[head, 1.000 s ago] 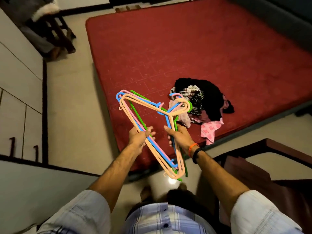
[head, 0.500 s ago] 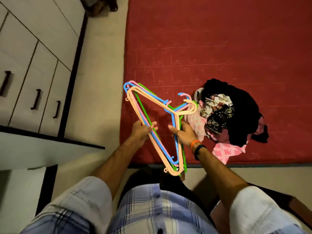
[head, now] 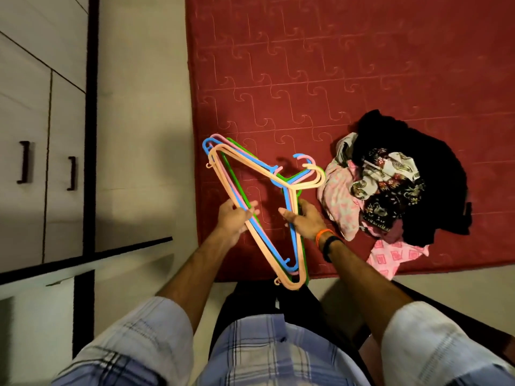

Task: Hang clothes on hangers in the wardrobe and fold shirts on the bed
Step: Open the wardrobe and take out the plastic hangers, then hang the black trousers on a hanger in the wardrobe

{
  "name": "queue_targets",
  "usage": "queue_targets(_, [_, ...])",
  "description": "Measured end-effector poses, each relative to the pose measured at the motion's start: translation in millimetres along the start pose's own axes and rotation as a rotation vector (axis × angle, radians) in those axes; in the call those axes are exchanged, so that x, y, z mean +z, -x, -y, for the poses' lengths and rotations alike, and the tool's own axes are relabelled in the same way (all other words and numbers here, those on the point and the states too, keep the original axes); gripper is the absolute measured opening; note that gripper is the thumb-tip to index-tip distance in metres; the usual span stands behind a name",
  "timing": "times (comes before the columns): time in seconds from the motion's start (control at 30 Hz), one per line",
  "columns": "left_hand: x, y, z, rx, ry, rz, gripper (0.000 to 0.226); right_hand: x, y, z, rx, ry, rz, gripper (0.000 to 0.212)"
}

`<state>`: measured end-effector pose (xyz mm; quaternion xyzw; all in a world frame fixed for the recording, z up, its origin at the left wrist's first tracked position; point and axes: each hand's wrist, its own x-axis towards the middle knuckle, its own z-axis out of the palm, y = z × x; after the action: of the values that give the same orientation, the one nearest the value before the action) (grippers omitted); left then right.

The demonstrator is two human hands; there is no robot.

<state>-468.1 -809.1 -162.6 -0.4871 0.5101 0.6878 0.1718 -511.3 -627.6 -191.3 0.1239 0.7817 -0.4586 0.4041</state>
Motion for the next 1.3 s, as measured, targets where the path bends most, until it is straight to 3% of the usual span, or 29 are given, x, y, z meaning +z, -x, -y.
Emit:
queue_targets(0.07, [3.1,-13.6,-8.8,0.005,-0.017,0.008,0.036,0.4,-6.0,12.8,0.002,-0.002,-0.063,0.064])
queue_targets(0.13, [7.6,-24.1,-21.4,0.033,-0.103,-0.003,0.039,-3.7,-11.9,23.9,0.038,0.041,-0.123,0.07])
queue_targets(0.2, [10.1,-30.1,-32.2,0.017,-0.225,-0.005,0.068,-9.6,-15.7,28.2,0.146,0.141,-0.173,0.086])
queue_targets(0.3, [6.1,-33.0,-39.1,-0.021,-0.298,0.004,0.09,-18.2,-12.6,26.8,0.208,0.183,-0.191,0.083])
queue_targets(0.63, [-3.8,8.7,-35.2,-0.022,-0.322,0.057,0.033,-21.3,47.7,31.2,0.102,0.118,-0.184,0.049])
queue_targets(0.8, [14.3,12.8,-51.5,0.041,-0.34,0.12,0.051,-29.9,61.1,40.6,-0.007,0.121,-0.248,0.038])
queue_targets(1.3, [134.0,30.5,-48.3,0.092,-0.51,0.337,0.031,-123.6,87.6,16.3,-0.097,0.055,-0.477,0.018])
